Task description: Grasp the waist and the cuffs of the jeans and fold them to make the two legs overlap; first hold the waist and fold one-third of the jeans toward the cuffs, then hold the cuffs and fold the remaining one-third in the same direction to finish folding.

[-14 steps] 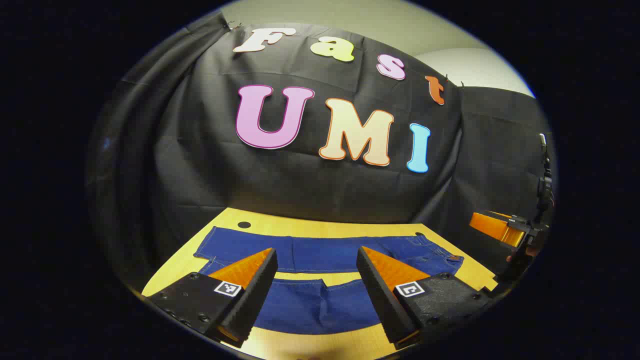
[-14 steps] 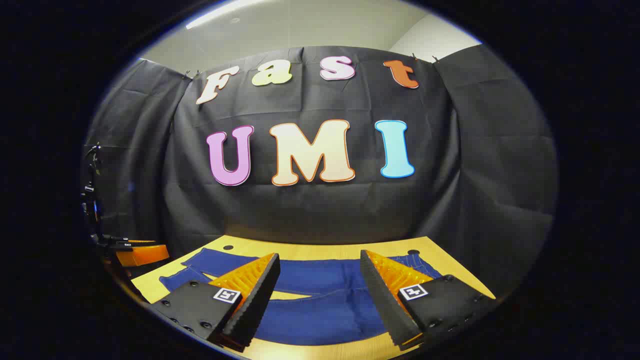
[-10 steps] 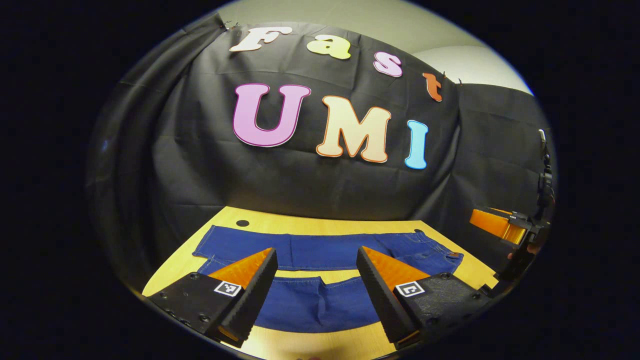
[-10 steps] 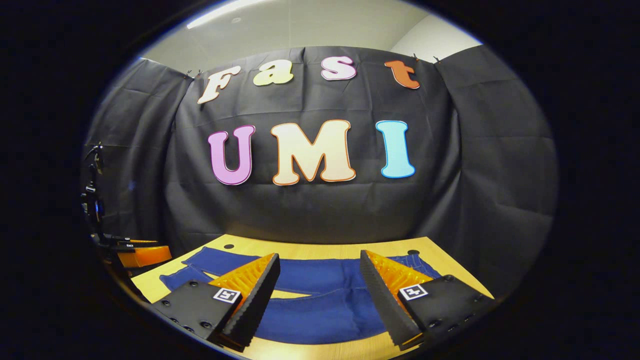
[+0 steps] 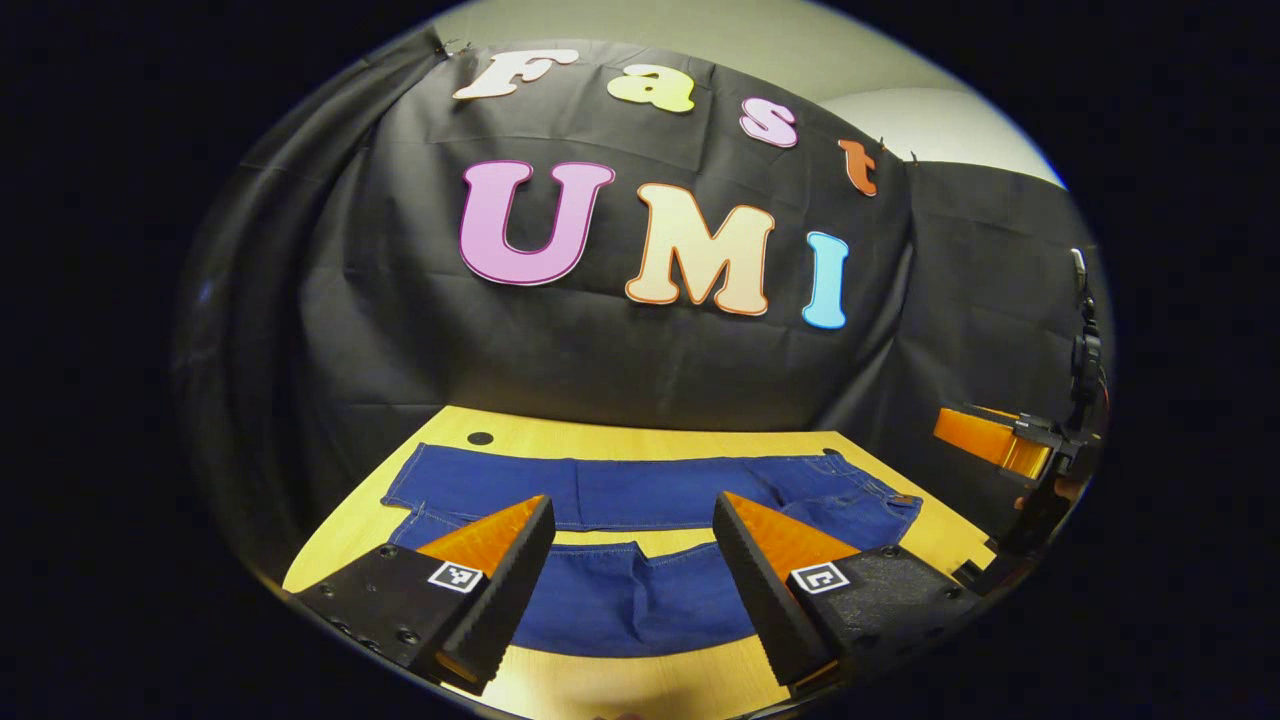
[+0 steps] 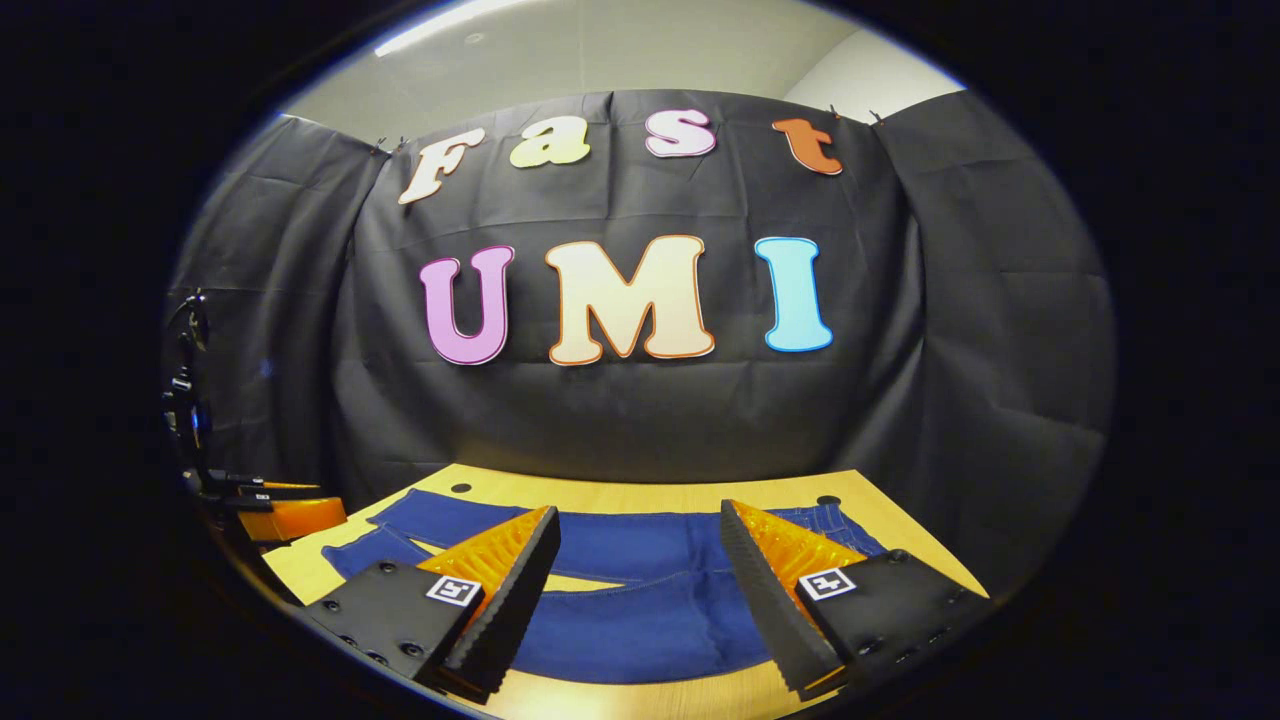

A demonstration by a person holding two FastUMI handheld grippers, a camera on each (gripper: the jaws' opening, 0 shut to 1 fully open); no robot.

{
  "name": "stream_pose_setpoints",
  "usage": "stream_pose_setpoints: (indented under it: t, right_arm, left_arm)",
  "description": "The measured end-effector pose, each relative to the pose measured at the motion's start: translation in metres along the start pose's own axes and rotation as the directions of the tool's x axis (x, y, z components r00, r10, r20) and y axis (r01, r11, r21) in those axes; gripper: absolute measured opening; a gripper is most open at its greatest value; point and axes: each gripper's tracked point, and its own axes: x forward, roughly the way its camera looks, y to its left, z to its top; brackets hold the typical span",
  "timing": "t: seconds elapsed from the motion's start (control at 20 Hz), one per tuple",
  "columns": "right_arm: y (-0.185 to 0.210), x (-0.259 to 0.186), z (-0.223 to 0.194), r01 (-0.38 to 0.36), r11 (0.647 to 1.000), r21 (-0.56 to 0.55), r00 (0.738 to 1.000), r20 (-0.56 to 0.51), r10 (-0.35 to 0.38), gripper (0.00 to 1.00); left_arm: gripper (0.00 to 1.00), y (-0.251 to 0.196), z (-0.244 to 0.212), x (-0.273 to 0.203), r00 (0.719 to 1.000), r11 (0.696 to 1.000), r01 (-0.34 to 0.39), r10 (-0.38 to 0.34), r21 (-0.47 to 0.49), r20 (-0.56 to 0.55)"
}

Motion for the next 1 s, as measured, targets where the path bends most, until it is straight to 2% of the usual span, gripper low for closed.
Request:
stream_pose_setpoints:
  t: [0.4, 0.65, 0.75, 0.85, 1.0]
  right_arm:
    - [0.005, 0.000, -0.012, -0.002, 1.000, 0.006, 1.000, -0.025, 0.002, 0.99]
    - [0.006, -0.003, -0.023, 0.000, 1.000, -0.003, 0.998, -0.062, 0.000, 0.99]
    - [0.005, -0.004, -0.029, 0.003, 1.000, 0.000, 0.997, -0.082, -0.003, 0.99]
    - [0.004, -0.007, -0.037, 0.009, 1.000, -0.001, 0.995, -0.103, -0.009, 0.99]
    - [0.006, -0.013, -0.053, 0.008, 1.000, -0.020, 0.989, -0.144, -0.011, 0.99]
  left_arm:
    - [0.96, 0.013, -0.019, 0.002, 0.999, 1.000, -0.009, 0.009, -0.014, -0.043]
    - [0.96, 0.033, -0.076, 0.002, 0.980, 0.999, 0.049, -0.045, 0.014, -0.192]
    - [0.96, 0.039, -0.098, 0.000, 0.960, 0.994, 0.103, -0.094, 0.020, -0.263]
    - [0.95, 0.052, -0.126, -0.005, 0.928, 0.985, 0.159, -0.123, 0.074, -0.351]
    - [0.96, 0.076, -0.164, -0.014, 0.844, 0.953, 0.269, -0.165, 0.137, -0.511]
